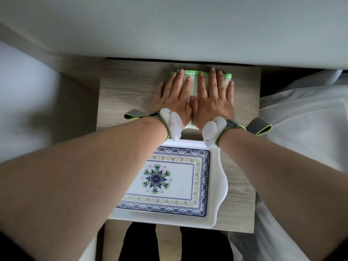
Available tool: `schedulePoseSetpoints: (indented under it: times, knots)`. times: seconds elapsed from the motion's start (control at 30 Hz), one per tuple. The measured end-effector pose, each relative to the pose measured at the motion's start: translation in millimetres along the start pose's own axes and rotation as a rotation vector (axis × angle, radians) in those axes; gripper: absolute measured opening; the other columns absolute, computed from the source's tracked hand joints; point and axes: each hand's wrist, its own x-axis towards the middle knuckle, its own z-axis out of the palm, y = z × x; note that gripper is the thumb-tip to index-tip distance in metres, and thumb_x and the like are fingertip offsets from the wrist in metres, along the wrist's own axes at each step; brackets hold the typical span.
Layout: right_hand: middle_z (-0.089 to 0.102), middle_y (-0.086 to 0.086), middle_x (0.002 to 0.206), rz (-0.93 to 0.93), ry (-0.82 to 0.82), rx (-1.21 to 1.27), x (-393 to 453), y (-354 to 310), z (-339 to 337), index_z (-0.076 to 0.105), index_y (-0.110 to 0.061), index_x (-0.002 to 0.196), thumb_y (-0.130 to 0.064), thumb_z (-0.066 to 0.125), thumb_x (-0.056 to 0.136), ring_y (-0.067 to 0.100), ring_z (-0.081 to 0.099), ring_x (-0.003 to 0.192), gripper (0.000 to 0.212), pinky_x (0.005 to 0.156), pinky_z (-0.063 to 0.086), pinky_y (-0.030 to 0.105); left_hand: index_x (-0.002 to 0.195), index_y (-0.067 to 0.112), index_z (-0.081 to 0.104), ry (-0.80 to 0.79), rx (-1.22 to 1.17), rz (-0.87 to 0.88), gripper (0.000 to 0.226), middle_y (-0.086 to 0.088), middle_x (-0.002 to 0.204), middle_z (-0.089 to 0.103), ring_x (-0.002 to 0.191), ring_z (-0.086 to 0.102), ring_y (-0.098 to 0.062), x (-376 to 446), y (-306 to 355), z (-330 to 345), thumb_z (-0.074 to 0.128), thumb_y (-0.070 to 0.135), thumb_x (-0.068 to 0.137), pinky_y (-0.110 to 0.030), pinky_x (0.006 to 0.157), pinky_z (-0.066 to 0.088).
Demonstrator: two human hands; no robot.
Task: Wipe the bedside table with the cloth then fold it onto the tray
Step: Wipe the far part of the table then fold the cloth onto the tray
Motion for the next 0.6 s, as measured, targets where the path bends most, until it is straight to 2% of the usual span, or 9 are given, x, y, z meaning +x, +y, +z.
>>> schedulePoseSetpoints:
  times: [0.3,0.6]
  knots:
    - [-0.003,0.013,0.158,0.021,0.018,0.012,17,-84,7,0.004,-0.016,0.148,-0.043,0.021,0.094,0.029,-0.004,0.145,0.063,0.115,-0.005,0.051,0.146,0.017,0.006,-0.021,0.003,0.051,0.059,-0.007,0.158,0.001,0.145,0.003,-0.021,-9,-88,-7,0.024,0.035,0.094,-0.044,0.116,0.010]
    - [-0.001,0.013,0.158,-0.041,0.029,-0.005,29,-161,12,0.004,-0.016,0.148,-0.043,0.020,0.093,0.030,-0.002,0.145,0.064,0.115,-0.003,0.051,0.146,0.014,0.007,-0.007,0.025,0.023,0.059,-0.009,0.157,0.005,0.144,0.007,-0.024,-29,-166,-11,0.025,0.033,0.093,-0.046,0.114,0.014]
